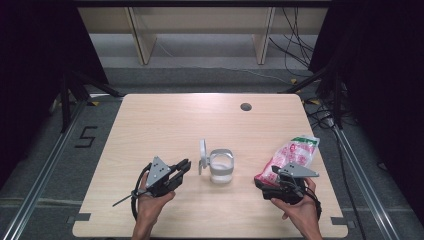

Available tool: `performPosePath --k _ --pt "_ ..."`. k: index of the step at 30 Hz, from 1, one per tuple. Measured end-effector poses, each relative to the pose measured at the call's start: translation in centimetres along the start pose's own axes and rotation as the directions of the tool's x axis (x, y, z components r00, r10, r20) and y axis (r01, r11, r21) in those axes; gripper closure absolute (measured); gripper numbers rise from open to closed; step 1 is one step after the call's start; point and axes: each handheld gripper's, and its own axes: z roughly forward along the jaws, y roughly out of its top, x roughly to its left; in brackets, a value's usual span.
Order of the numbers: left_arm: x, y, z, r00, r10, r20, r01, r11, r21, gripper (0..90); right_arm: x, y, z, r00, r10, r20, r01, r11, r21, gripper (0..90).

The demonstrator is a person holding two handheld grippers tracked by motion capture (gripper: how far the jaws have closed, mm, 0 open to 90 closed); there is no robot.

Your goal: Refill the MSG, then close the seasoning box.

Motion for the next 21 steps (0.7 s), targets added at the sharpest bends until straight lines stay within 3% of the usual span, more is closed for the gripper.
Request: performPosePath --k 1,2,4,6,10,13,14,17,18,19,20,21 --pt "0.0 0.0 0.1 1.0000 0.000 0.001 0.000 1.0000 0.000 83.5 -0.2 0.0 0.1 0.9997 -0.024 -0.003 0.024 1.000 -0.018 21.5" --pt "0.0 0.0 0.2 0.9998 -0.017 0.005 0.017 0.9998 -0.004 84.8 0.1 -0.1 0.1 1.0000 0.005 -0.006 -0.005 1.000 -0.012 21.4" --pt "0.1 0.0 0.3 0.9999 -0.002 0.016 0.002 1.0000 0.002 87.4 -0.1 -0.3 0.1 0.9997 -0.023 -0.003 0.023 1.000 -0.008 21.3" --pt "0.0 0.1 0.4 0.9997 0.009 0.022 -0.009 1.0000 0.001 88.9 -0.1 -0.4 0.2 0.9997 -0.025 -0.008 0.025 1.000 -0.013 21.3" --pt "0.0 0.0 0.7 0.9998 -0.006 0.019 0.006 1.0000 0.004 89.2 0.1 -0.7 -0.1 0.9996 -0.029 0.007 0.029 1.000 0.004 21.1" --pt "0.0 0.2 0.6 0.9997 0.011 0.023 -0.011 0.9999 0.012 89.3 0.4 -0.9 -0.2 1.0000 -0.008 -0.004 0.008 1.000 0.010 21.1" --pt "0.0 0.3 0.6 0.9996 0.014 0.024 -0.014 0.9998 0.011 89.3 0.1 -0.9 -0.2 0.9993 -0.034 -0.011 0.035 0.999 0.002 21.1" --pt "-0.1 0.5 0.6 0.9999 0.001 0.017 -0.001 1.0000 0.002 89.3 0.1 -1.0 -0.3 0.9995 -0.033 -0.001 0.033 0.999 0.014 20.7" --pt "-0.1 0.6 0.6 0.9998 0.005 0.018 -0.005 1.0000 0.003 89.3 0.5 -1.2 -0.3 1.0000 0.002 -0.003 -0.002 1.000 0.016 20.7" --pt "-0.1 0.8 0.6 0.9994 0.024 0.024 -0.024 0.9997 0.003 89.3 0.5 -1.2 -0.2 1.0000 -0.007 -0.003 0.007 1.000 0.014 20.7" --pt "-0.1 0.8 0.6 0.9993 0.024 0.028 -0.024 0.9997 -0.003 89.3 0.3 -1.2 -0.3 0.9993 -0.037 0.004 0.037 0.999 0.020 20.7" --pt "-0.2 0.9 0.7 0.9995 0.014 0.030 -0.014 0.9999 -0.006 89.3 0.4 -1.2 -0.3 0.9995 -0.030 -0.007 0.030 0.999 0.018 20.6"
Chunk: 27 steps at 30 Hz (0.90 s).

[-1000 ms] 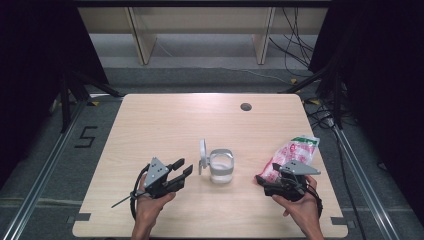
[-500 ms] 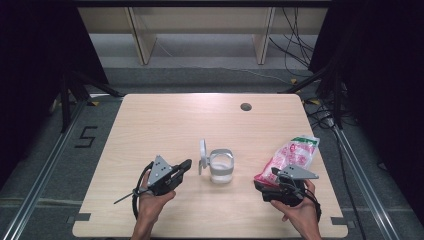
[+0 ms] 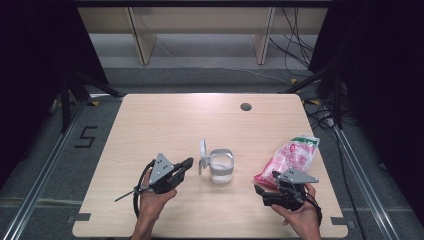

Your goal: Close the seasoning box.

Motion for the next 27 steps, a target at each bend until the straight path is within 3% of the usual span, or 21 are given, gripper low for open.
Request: performPosePath --k 2,4,7,9,11,12,14,16,17,19,20,21,22,24,26,27 --pt "-0.1 0.2 0.1 1.0000 0.001 0.002 -0.001 1.0000 -0.001 89.3 0.2 -0.1 0.0 0.9999 0.015 0.007 -0.015 1.000 0.002 20.1" --pt "-0.1 0.3 0.1 0.9998 0.019 0.008 -0.019 0.9998 -0.001 89.3 0.2 -0.1 0.0 0.9999 0.000 -0.012 0.000 1.000 -0.002 19.2" --pt "-0.2 0.4 0.0 0.9998 0.019 0.008 -0.019 0.9998 0.001 89.2 0.4 -0.1 -0.1 1.0000 0.002 0.007 -0.002 1.000 -0.001 18.8" --pt "-0.2 0.5 0.1 0.9998 0.016 0.010 -0.016 0.9999 -0.004 89.3 0.4 -0.1 -0.1 0.9999 -0.008 -0.013 0.008 1.000 0.001 18.8" --pt "-0.3 0.6 0.2 0.9999 0.006 0.010 -0.006 1.0000 -0.004 89.2 0.9 -0.2 -0.3 0.9996 0.027 0.004 -0.027 1.000 0.009 18.8" --pt "-0.3 0.7 0.2 0.9998 0.017 0.013 -0.017 0.9998 -0.006 89.2 0.7 -0.2 -0.3 1.0000 0.001 -0.001 -0.001 1.000 0.004 18.8" --pt "-0.4 0.9 0.3 0.9997 0.021 0.015 -0.020 0.9997 -0.009 89.2 0.8 -0.3 -0.3 0.9999 0.013 -0.007 -0.013 1.000 0.003 18.9" --pt "-0.5 1.1 0.5 0.9995 0.026 0.018 -0.026 0.9996 -0.010 89.2 0.7 -0.3 -0.4 0.9999 -0.009 -0.011 0.009 1.000 -0.003 18.9" --pt "-0.6 1.2 0.6 0.9997 0.014 0.019 -0.014 0.9998 -0.012 89.2 0.9 -0.4 -0.4 0.9998 0.019 -0.008 -0.019 1.000 -0.006 18.9" --pt "-0.7 1.4 0.8 0.9993 0.030 0.021 -0.030 0.9995 -0.014 89.3 0.9 -0.4 -0.4 0.9998 0.019 -0.007 -0.019 1.000 -0.005 19.0" --pt "-0.8 1.4 0.8 0.9994 0.027 0.023 -0.026 0.9996 -0.014 89.3 0.8 -0.4 -0.5 1.0000 -0.003 -0.002 0.003 1.000 0.001 19.1" --pt "-0.8 1.5 0.8 0.9990 0.036 0.025 -0.035 0.9993 -0.014 89.3 1.0 -0.4 -0.5 0.9999 0.012 -0.004 -0.012 1.000 0.006 19.2" --pt "-0.8 1.5 0.8 0.9987 0.042 0.028 -0.042 0.9990 -0.015 89.2 0.8 -0.4 -0.5 0.9999 -0.016 0.004 0.016 1.000 -0.002 19.2" --pt "-0.9 1.6 0.9 0.9990 0.032 0.031 -0.031 0.9994 -0.014 89.3 0.8 -0.4 -0.4 0.9995 -0.022 -0.022 0.022 1.000 0.007 19.2" --pt "-0.9 1.7 1.0 0.9983 0.049 0.033 -0.049 0.9988 -0.011 89.2 0.8 -0.4 -0.4 0.9995 -0.015 -0.028 0.015 1.000 0.002 19.2" --pt "-0.9 1.7 1.0 0.9982 0.050 0.034 -0.049 0.9987 -0.009 89.3 1.0 -0.5 -0.4 0.9998 -0.016 -0.008 0.016 1.000 0.000 19.2"
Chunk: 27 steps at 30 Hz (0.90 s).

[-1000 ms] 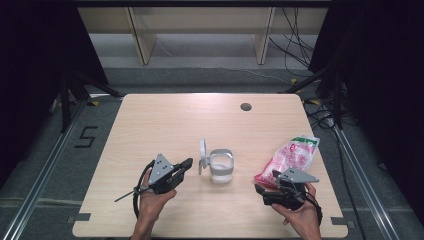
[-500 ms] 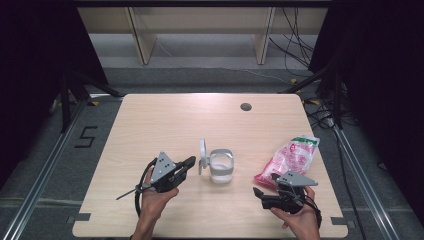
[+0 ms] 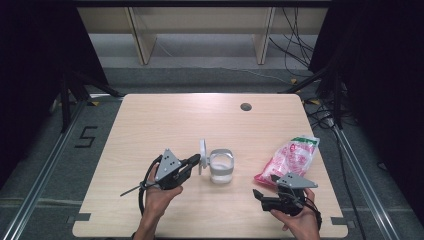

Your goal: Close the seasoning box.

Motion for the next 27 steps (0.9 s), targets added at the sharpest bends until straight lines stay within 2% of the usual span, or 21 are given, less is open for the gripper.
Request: performPosePath --k 7,11,14,16,18,20,21,22,27 --pt "-0.05 0.22 0.06 1.0000 -0.004 0.000 0.004 1.0000 -0.006 89.2 0.03 -0.07 0.01 1.0000 -0.009 -0.004 0.009 1.000 0.002 19.9" --pt "-0.12 0.40 0.15 0.9999 0.014 0.004 -0.014 0.9999 -0.004 89.2 0.05 -0.05 -0.10 0.9998 -0.016 0.010 0.016 1.000 0.001 20.0" --pt "-0.28 0.41 0.21 1.0000 0.005 0.004 -0.005 1.0000 -0.004 89.2 0.20 -0.05 -0.06 0.9999 0.003 -0.013 -0.003 1.000 0.006 19.9" --pt "-0.39 0.37 0.28 1.0000 -0.004 0.004 0.004 1.0000 -0.007 89.2 0.18 -0.08 -0.08 0.9999 -0.012 0.002 0.012 1.000 0.008 20.0" --pt "-0.37 0.41 0.36 0.9999 0.009 0.006 -0.009 0.9999 -0.008 89.2 0.13 -0.06 -0.10 0.9998 -0.019 0.002 0.019 1.000 0.003 20.0" --pt "-0.48 0.44 0.42 1.0000 0.001 0.007 -0.001 0.9999 -0.010 89.2 0.16 -0.09 -0.05 0.9998 -0.003 -0.017 0.003 1.000 0.001 20.0" --pt "-0.53 0.49 0.43 1.0000 0.001 0.007 -0.001 1.0000 -0.009 89.2 0.11 -0.08 -0.07 0.9998 -0.010 -0.020 0.010 1.000 0.005 20.0" --pt "-0.52 0.54 0.46 0.9999 0.009 0.009 -0.009 0.9999 -0.009 89.2 0.23 -0.10 -0.09 0.9999 -0.010 0.000 0.010 1.000 0.001 20.0" --pt "-0.95 0.69 0.98 0.9997 0.013 0.021 -0.013 0.9999 -0.007 89.2 0.38 -0.10 -0.16 1.0000 -0.004 -0.001 0.004 1.000 0.011 20.0"
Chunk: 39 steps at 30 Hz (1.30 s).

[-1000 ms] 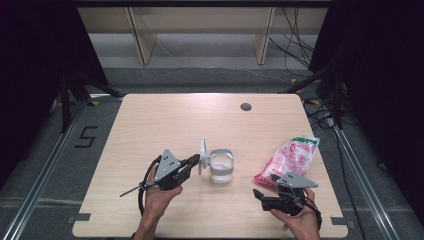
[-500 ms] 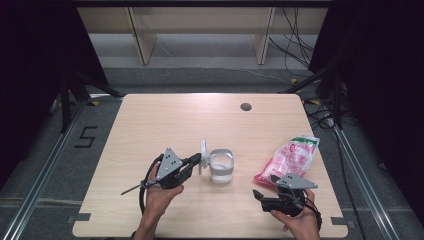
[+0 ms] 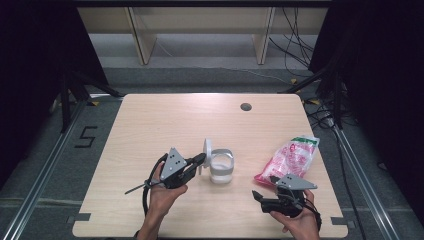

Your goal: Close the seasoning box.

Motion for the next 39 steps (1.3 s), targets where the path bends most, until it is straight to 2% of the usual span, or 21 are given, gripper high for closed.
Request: performPosePath --k 4,5,6,10,12,13,15,16,19,22,24,25,26,27,28,31,32,35,37,39 --pt "-0.3 0.0 0.4 0.9999 0.001 0.013 -0.001 1.0000 0.000 89.2 0.0 0.0 0.0 1.0000 -0.004 -0.004 0.004 1.000 0.000 20.0" --pt "-0.3 0.0 0.4 0.9999 0.005 0.012 -0.005 1.0000 0.004 89.2 0.0 0.0 0.0 0.9998 -0.019 0.000 0.019 1.000 -0.008 20.0" --pt "-0.4 0.0 0.4 0.9999 -0.003 0.011 0.003 1.0000 0.005 89.2 0.0 -0.1 0.0 1.0000 -0.003 -0.008 0.003 1.000 -0.002 20.0" --pt "-0.5 0.1 0.5 0.9998 0.004 0.017 -0.004 1.0000 0.006 89.0 0.0 -0.1 0.0 1.0000 -0.004 -0.007 0.004 1.000 -0.002 20.0" --pt "-0.6 0.1 0.5 0.9997 -0.002 0.023 0.002 1.0000 0.008 85.7 0.0 -0.1 0.0 0.9998 -0.021 0.000 0.021 1.000 -0.007 20.0" --pt "-0.6 0.1 0.5 0.9997 0.002 0.022 -0.002 1.0000 0.009 85.5 0.0 -0.1 0.0 0.9999 -0.009 -0.008 0.009 1.000 -0.004 20.0" --pt "-0.5 0.2 0.5 0.9996 0.008 0.025 -0.008 1.0000 0.001 86.4 -0.1 -0.1 0.1 0.9999 -0.013 -0.010 0.013 1.000 -0.005 20.1" --pt "-0.6 0.2 0.5 0.9997 0.000 0.024 -0.001 1.0000 0.009 85.9 -0.1 -0.1 0.1 0.9996 -0.019 -0.023 0.019 1.000 0.002 20.1" --pt "-0.6 0.3 0.4 0.9995 0.008 0.029 -0.009 0.9999 0.007 82.6 -0.2 -0.1 0.1 0.9996 -0.019 -0.022 0.019 1.000 -0.001 20.2" --pt "-0.5 0.3 0.1 0.9993 -0.002 0.038 0.002 1.0000 0.007 77.3 -0.2 -0.1 0.1 0.9995 -0.022 -0.021 0.022 1.000 -0.001 20.2" --pt "-0.3 0.1 0.0 0.9984 -0.021 0.052 0.020 0.9997 0.010 70.7 -0.1 -0.2 0.1 0.9997 -0.001 -0.024 0.001 1.000 -0.003 20.2" --pt "-0.2 0.1 -0.2 0.9985 -0.008 0.054 0.007 0.9997 0.022 66.0 -0.2 -0.2 0.1 0.9996 -0.004 -0.028 0.004 1.000 -0.002 20.2" --pt "-0.2 -0.1 -0.4 0.9978 -0.043 0.051 0.042 0.9989 0.018 63.5 -0.2 -0.1 0.1 0.9996 -0.006 -0.029 0.006 1.000 -0.002 20.2" --pt "0.0 -0.1 -0.4 0.9972 -0.043 0.062 0.042 0.9990 0.011 59.4 -0.2 -0.1 0.1 0.9996 -0.006 -0.029 0.006 1.000 -0.001 20.2" --pt "-0.1 -0.2 -0.6 0.9976 -0.048 0.049 0.047 0.9987 0.019 55.9 -0.1 -0.2 0.1 0.9997 -0.008 -0.023 0.008 1.000 -0.001 20.2" --pt "0.0 -0.4 -0.9 0.9977 -0.044 0.051 0.042 0.9986 0.031 48.6 -0.2 -0.2 0.2 0.9997 -0.005 -0.024 0.004 1.000 -0.004 20.2" --pt "0.0 -0.5 -0.9 0.9978 -0.043 0.050 0.042 0.9986 0.033 46.9 -0.1 -0.2 0.1 1.0000 -0.003 -0.005 0.003 1.000 -0.012 20.2" --pt "-0.3 -0.8 -1.1 0.9975 -0.050 0.050 0.048 0.9976 0.051 39.7 -0.2 -0.2 0.2 0.9998 -0.008 -0.018 0.008 1.000 -0.007 20.2" --pt "-0.3 -0.9 -1.3 0.9976 -0.041 0.057 0.038 0.9979 0.053 37.7 -0.1 -0.2 0.2 0.9998 0.003 -0.018 -0.003 1.000 -0.008 20.2" --pt "-0.5 -1.1 -1.5 0.9968 -0.057 0.055 0.055 0.9973 0.050 35.3 -0.1 -0.3 0.1 1.0000 0.000 -0.008 -0.001 1.000 -0.005 20.1"
